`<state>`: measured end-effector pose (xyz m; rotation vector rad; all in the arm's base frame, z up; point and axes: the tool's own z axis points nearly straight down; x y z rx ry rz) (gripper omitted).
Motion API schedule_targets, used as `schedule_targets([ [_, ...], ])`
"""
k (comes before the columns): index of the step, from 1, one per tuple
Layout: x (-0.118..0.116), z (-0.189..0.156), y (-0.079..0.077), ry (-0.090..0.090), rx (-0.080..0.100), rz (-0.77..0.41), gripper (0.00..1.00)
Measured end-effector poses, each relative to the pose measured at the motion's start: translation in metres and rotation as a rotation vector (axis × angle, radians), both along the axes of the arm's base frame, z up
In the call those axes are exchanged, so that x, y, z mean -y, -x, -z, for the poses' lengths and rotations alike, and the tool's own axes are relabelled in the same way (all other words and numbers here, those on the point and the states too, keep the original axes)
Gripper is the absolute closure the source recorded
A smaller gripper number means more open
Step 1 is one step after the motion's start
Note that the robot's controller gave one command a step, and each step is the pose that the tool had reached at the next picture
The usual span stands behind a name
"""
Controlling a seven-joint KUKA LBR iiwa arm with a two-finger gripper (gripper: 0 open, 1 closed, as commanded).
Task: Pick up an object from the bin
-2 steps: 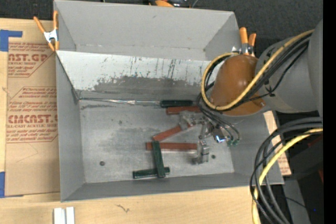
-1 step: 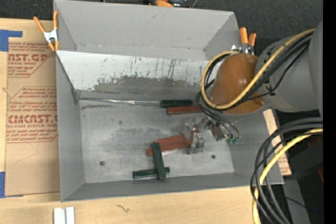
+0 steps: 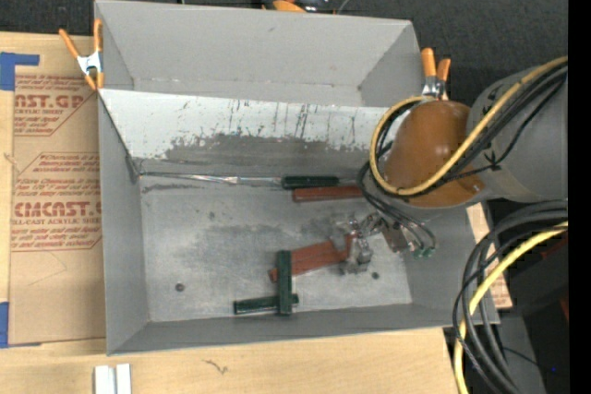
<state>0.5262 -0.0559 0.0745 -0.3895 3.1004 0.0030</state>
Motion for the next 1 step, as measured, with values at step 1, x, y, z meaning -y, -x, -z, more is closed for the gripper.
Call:
schedule_targets([
  [1,0.0014,0.0045,0.0047,0.003,-0.016,-0.001,0.00],
])
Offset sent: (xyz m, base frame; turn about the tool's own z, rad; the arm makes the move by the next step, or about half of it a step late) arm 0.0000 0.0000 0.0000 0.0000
